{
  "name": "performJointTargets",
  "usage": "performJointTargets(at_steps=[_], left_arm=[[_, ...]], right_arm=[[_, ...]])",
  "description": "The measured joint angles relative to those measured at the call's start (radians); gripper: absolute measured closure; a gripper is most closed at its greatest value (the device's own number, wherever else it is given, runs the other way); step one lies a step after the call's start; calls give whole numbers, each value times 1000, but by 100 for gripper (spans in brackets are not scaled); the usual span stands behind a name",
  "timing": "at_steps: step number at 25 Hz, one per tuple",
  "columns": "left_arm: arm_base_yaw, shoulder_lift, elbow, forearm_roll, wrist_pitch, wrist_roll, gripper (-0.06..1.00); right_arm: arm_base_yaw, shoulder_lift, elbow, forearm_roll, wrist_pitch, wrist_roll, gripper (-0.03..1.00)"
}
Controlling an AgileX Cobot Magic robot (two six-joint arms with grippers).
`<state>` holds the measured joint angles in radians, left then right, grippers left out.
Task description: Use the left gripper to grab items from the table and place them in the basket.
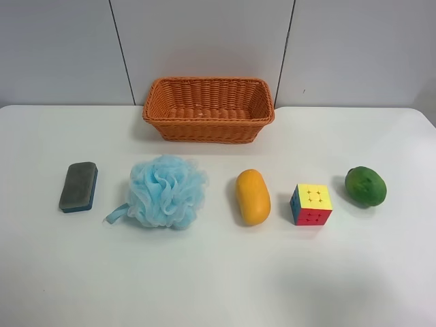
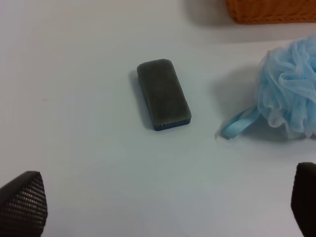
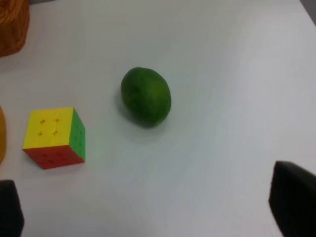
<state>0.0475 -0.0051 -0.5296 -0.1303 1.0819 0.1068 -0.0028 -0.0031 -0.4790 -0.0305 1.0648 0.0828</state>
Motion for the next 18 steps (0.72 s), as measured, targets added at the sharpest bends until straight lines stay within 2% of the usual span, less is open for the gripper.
performJointTargets(at_steps=[18], left_arm=[[0, 0, 0, 0, -5, 0, -5]], right_arm=[[0, 0, 0, 0, 0, 0, -2]])
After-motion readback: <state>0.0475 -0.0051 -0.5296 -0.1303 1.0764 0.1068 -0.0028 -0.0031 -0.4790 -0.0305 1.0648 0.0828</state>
